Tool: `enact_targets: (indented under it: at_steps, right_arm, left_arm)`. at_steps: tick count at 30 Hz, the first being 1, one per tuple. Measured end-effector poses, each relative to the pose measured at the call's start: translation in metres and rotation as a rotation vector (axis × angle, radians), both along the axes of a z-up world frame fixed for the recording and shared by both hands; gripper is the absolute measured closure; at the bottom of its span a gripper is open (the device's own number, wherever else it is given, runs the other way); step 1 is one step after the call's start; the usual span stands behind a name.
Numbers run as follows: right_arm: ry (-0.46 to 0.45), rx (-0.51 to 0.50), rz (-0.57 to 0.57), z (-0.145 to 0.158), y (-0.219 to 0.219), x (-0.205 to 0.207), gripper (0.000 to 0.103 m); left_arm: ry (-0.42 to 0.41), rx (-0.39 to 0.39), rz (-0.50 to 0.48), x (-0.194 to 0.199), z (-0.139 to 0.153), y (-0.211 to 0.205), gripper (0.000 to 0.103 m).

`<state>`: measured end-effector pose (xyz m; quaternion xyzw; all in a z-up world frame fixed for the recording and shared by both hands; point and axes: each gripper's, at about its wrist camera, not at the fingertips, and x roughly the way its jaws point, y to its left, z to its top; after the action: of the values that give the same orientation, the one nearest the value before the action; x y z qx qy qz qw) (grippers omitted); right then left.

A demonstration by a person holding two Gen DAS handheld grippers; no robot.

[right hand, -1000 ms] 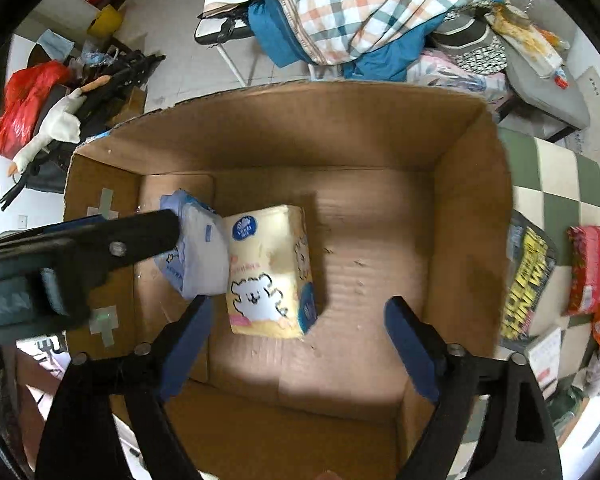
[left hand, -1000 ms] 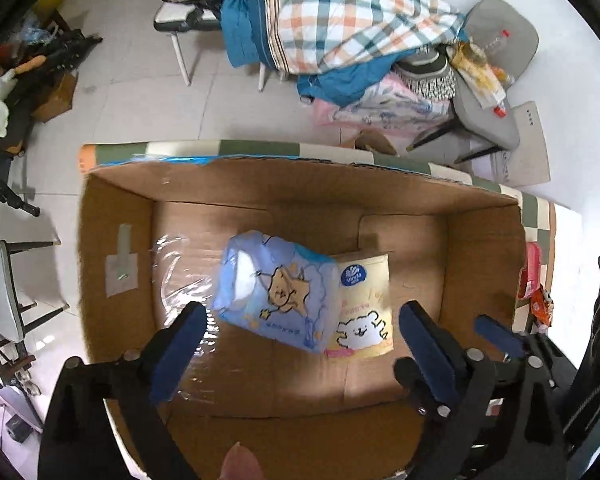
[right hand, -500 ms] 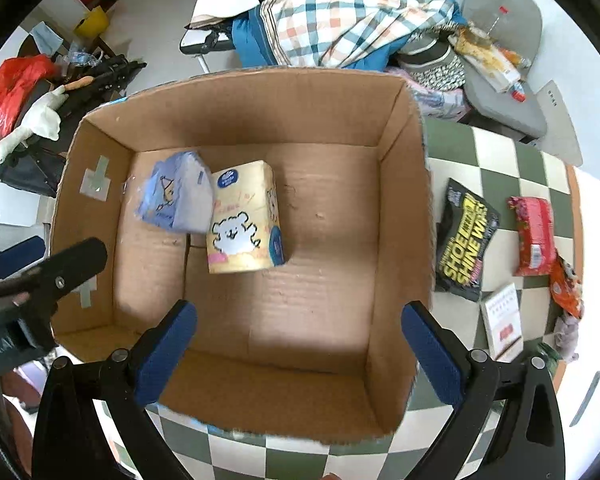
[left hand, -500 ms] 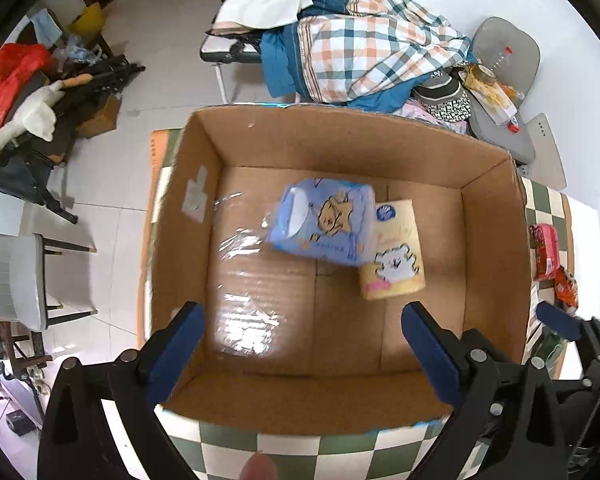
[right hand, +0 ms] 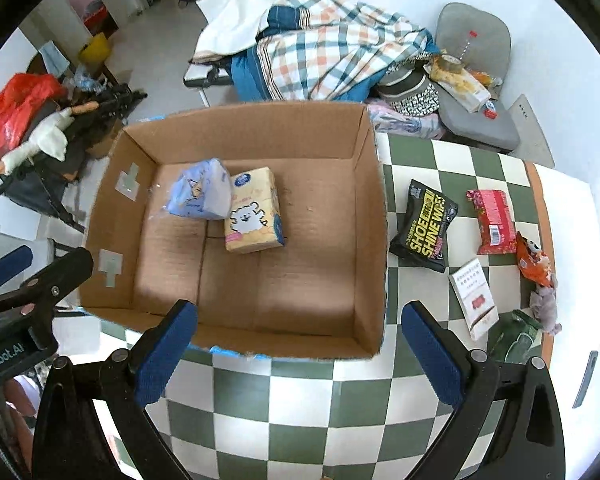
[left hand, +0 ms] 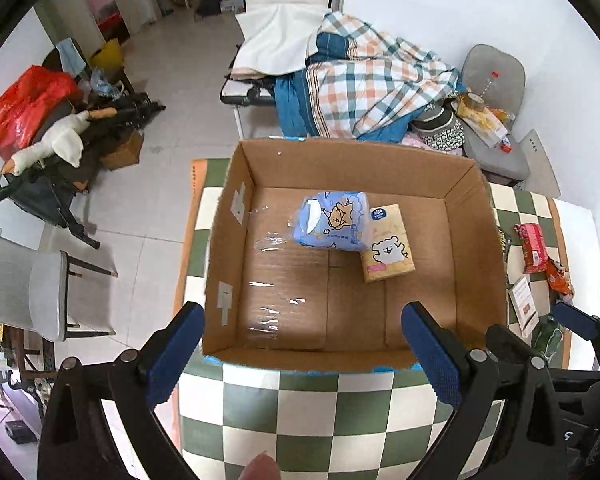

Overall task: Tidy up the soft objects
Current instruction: 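Withdraw both tools from the box toward the remaining items, then grasp the black shoe wipes pouch with the left tool while the right grasps the green pouch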

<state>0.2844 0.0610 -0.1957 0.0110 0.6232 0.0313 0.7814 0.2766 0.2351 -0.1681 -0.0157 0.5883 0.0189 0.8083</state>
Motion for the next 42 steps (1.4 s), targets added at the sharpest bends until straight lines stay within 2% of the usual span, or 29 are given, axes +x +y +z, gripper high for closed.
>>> enact_targets:
  at_steps: [6,9,13,18,23,26,28,31,35,39,42]
  right_arm:
    - [-0.024,0.063,-0.007,0.026,-0.005,-0.022,0.0]
    - [-0.014,0.12,-0.05,0.033,-0.023,-0.032,0.0]
    - [-0.013,0.153,-0.163,0.039,-0.079,-0.043,0.0]
    - [0.017,0.103,-0.327,0.031,-0.175,-0.057,0.0]
    - [0.106,0.056,-0.483,-0.011,-0.277,-0.067,0.0]
    - [0.162,0.049,-0.546,-0.044,-0.318,-0.074,0.0]
    - [0.204,0.066,-0.577,-0.069,-0.34,-0.079,0.0]
    - [0.256,0.077,-0.599,-0.101,-0.357,-0.083,0.0]
    - [0.314,0.111,-0.623,-0.136,-0.365,-0.084,0.0]
    - [0.347,0.133,-0.633,-0.157,-0.37,-0.083,0.0]
    - [0.366,0.152,-0.644,-0.171,-0.373,-0.082,0.0]
  left_arm:
    - [-0.019,0.005,-0.014,-0.013,0.025,-0.009,0.002]
    - [-0.026,0.004,-0.061,-0.013,0.036,-0.03,0.002]
    - [-0.022,0.015,-0.17,-0.005,0.04,-0.085,0.002]
    - [0.047,0.042,-0.327,0.022,0.018,-0.173,0.002]
    - [0.122,0.152,-0.482,0.066,-0.028,-0.272,0.002]
    - [0.223,0.2,-0.55,0.094,-0.075,-0.318,0.002]
    - [0.298,0.23,-0.565,0.108,-0.107,-0.333,0.002]
    - [0.407,0.279,-0.577,0.127,-0.164,-0.354,0.003]
    - [0.509,0.295,-0.568,0.139,-0.216,-0.366,0.003]
    - [0.565,0.312,-0.564,0.142,-0.247,-0.372,0.003]
    - [0.591,0.32,-0.561,0.143,-0.26,-0.372,0.003]
